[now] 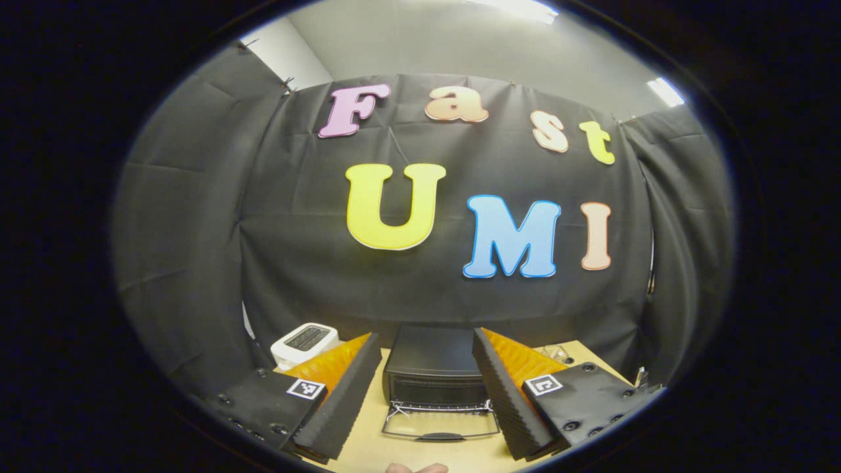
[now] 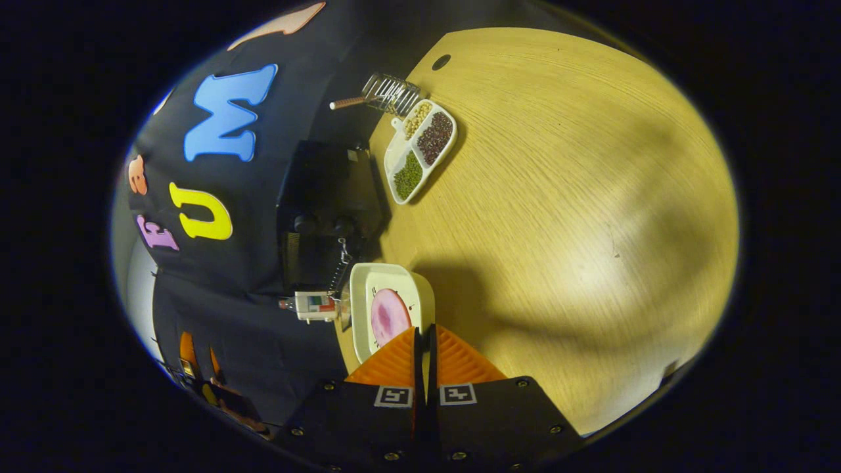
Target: Open the electric oven with the left hand, put the food in, and close the electric oven.
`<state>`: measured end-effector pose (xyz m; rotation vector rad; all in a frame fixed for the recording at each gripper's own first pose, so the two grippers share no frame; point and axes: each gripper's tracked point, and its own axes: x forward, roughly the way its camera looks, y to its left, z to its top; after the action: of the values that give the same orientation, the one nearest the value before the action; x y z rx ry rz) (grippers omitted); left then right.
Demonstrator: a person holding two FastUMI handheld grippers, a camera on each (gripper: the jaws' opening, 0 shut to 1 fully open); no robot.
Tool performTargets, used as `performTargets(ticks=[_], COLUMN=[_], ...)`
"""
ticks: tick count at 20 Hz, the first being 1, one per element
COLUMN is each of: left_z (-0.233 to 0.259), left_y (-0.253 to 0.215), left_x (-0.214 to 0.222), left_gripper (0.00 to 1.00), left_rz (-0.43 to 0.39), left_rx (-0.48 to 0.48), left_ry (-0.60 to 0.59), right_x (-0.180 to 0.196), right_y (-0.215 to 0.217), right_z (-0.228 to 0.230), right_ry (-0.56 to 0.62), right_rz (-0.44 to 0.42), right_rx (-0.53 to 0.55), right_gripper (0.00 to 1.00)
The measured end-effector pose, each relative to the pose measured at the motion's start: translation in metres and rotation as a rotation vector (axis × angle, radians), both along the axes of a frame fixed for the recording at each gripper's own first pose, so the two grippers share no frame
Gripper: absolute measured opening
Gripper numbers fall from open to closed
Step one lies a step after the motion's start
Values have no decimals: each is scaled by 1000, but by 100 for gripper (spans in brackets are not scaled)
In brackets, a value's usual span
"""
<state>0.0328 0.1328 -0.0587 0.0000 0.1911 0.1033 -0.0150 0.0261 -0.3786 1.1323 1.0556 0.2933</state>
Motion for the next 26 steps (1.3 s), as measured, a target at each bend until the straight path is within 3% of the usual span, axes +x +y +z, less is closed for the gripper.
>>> performTargets(ticks=[3, 4, 5, 11, 13, 14, 16, 18, 23, 26], left_z=[6, 9, 11, 15, 16, 17, 22, 26, 34, 36], left_y=[-3, -4, -3, 9, 16, 21, 33, 45, 63, 71], left_x=[3, 2, 2, -2, -5, -7, -9, -14, -29, -37], left_gripper=[91, 91, 99, 95, 91, 99, 91, 99, 95, 99], left_rz=[-30, -41, -50, -97, -108, -110, -106, -98, -92, -85], left_rx=[5, 5, 6, 14, 16, 17, 16, 21, 52, 52], left_ry=[-21, -26, -33, -58, -62, -65, -74, -86, -106, -109], right_x=[-4, -6, -8, -4, 3, 6, 17, 25, 53, 69], right_y=[19, 26, 33, 68, 81, 87, 101, 114, 148, 165], right_z=[19, 23, 30, 41, 43, 43, 42, 42, 41, 37], right_ry=[-33, -43, -54, -54, -58, -59, -52, -43, -13, 15], right_rz=[-33, -38, -45, -164, -213, -239, -283, -323, -425, -466], right_rx=[33, 35, 35, 3, 6, 6, 4, -9, -1, -26], right_gripper=[1, 1, 1, 1, 1, 1, 1, 1, 1, 1])
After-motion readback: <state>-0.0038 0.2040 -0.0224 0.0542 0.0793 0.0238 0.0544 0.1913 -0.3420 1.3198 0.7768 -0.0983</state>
